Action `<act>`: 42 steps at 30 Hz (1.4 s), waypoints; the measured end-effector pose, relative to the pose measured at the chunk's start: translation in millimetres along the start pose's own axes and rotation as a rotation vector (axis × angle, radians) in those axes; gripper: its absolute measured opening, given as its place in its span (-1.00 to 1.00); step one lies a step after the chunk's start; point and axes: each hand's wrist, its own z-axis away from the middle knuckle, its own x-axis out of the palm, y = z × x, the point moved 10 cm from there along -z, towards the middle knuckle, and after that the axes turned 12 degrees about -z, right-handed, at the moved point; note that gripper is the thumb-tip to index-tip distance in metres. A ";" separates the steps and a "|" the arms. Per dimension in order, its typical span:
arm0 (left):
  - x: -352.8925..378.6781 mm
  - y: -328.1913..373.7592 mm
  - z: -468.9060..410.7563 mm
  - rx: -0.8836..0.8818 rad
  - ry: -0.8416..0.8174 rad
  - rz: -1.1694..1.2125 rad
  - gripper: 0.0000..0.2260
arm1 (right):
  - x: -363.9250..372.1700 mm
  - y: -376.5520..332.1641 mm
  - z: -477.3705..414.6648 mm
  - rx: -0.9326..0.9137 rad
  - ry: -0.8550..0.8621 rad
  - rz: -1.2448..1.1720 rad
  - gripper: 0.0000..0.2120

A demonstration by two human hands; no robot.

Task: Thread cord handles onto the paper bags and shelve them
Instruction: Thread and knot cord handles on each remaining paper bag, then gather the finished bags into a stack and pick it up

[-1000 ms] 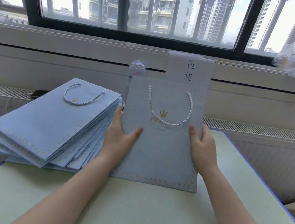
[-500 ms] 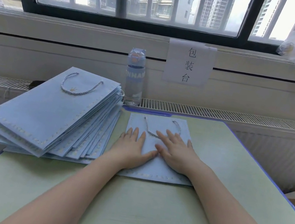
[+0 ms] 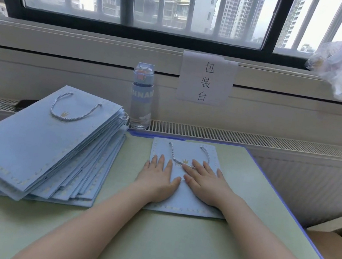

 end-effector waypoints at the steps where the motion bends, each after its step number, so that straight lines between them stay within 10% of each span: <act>1: -1.4 10.1 -6.5 0.005 0.002 0.008 -0.40 | -5.3 10.3 0.6 0.007 0.011 0.001 -0.54; 20: -29.0 81.9 -60.1 0.012 0.113 0.074 -0.51 | -46.3 104.8 -11.2 0.162 0.056 0.026 -0.46; 25: -74.4 71.2 -20.7 0.076 0.361 0.059 -0.67 | -69.8 58.8 6.9 0.173 0.414 -0.191 -0.44; 33: -147.2 -133.7 99.0 -0.198 0.826 0.268 -0.49 | -56.2 -129.5 -4.0 -0.306 0.445 -0.474 -0.47; 42: -72.1 -331.9 151.8 -0.630 0.283 0.100 -0.37 | 7.9 -287.8 -14.5 -0.478 0.304 -0.321 -0.28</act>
